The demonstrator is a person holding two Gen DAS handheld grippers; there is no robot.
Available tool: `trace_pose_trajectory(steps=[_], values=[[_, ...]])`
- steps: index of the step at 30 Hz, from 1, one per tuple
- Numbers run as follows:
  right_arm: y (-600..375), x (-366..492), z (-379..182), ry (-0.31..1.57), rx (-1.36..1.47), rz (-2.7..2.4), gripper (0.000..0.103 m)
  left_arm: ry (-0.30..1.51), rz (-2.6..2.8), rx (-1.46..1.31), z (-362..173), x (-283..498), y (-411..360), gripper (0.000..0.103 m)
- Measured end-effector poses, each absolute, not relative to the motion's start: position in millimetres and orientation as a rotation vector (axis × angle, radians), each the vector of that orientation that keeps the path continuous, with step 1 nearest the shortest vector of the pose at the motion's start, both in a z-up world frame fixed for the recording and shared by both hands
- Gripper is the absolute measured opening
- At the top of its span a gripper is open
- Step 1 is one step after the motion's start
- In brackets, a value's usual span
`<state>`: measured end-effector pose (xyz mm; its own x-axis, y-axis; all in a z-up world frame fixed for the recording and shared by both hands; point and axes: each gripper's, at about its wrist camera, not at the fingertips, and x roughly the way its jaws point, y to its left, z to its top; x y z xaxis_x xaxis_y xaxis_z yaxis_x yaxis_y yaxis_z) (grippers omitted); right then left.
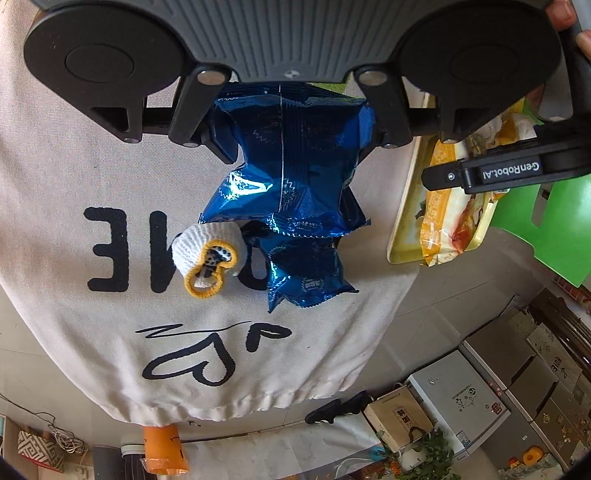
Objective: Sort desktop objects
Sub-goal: 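Carry the croissant bag and blue bag onto the yellow tray and open both grippers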
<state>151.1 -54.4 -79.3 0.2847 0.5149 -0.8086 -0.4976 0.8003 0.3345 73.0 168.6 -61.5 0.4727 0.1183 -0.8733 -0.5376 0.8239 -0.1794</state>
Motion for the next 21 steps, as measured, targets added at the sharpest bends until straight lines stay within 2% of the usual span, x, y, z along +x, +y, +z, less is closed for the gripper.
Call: trace_pose_trajectory(steps=[9,21], values=[[-9.8,145.2,-72.3,1.056,0.048,0.778,0.065,0.959,0.554,-0.549,-51.6,55.5,220.6,0.059],[51.8,140.4,-71.2,1.008,0.055,0.876,0.065,0.962,0.626,-0.64,-53.8,39.6,252.1,0.059]])
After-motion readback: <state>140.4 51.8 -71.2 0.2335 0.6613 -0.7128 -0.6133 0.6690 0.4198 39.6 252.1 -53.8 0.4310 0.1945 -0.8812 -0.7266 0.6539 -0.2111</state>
